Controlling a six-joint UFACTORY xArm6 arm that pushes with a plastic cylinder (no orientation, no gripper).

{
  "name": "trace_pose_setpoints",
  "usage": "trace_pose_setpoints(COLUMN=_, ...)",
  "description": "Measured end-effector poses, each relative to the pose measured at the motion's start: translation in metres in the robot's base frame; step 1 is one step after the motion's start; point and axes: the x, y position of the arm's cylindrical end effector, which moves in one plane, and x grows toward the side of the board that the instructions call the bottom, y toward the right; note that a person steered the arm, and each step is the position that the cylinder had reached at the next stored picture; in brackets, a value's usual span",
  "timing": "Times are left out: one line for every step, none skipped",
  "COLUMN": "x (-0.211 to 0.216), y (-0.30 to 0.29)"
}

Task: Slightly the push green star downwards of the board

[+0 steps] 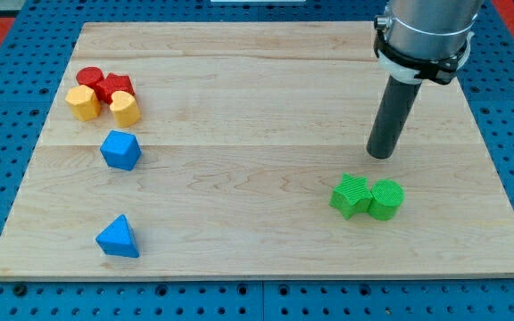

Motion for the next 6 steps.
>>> trace_pose_setpoints(x=0.000, y=0.039)
trace_pose_setpoints(x=0.000, y=0.062)
trace_pose_setpoints(x=-0.009, y=0.023)
trace_pose_setpoints(x=0.004, y=-0.036)
trace_pose_setpoints(x=0.042, y=-0.063)
trace_pose_setpoints(x=0.061, y=-0.064)
